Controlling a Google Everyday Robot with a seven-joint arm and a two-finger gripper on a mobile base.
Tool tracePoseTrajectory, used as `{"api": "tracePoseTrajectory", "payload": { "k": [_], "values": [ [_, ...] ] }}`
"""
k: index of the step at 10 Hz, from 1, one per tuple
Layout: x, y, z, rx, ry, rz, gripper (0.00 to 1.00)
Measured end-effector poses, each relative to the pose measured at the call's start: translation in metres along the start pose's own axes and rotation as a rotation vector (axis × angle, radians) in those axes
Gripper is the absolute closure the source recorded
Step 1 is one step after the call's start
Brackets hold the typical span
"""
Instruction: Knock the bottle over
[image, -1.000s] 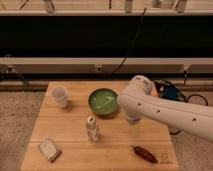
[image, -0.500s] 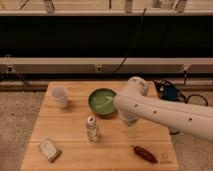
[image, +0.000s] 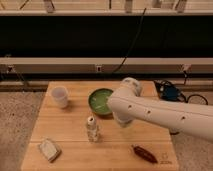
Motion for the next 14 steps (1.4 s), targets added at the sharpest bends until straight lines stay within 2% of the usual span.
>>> {"api": "tracePoseTrajectory", "payload": {
  "k": [1, 2, 4, 5, 7, 8, 9, 11, 14],
  "values": [
    [-0.001, 0.000, 0.000, -0.001, -0.002, -0.005, 0.32],
    [-0.003, 0.000, 0.000, -0.004, -0.010, -0.015, 0.45],
    [-0.006, -0.001, 0.000, -0.008, -0.018, -0.027, 0.62],
    [-0.010, -0.002, 0.001, -0.008, -0.024, -0.034, 0.75],
    [-0.016, -0.004, 0.001, -0.014, -0.037, -0.060, 0.93],
    [-0.024, -0.006, 0.001, -0.022, -0.043, -0.079, 0.99],
    [-0.038, -0.012, 0.001, -0.022, -0.058, -0.108, 1.00],
    [-0.049, -0.016, 0.001, -0.031, -0.059, -0.133, 1.00],
    [-0.090, -0.028, -0.001, -0.039, -0.073, -0.199, 1.00]
  ]
}}
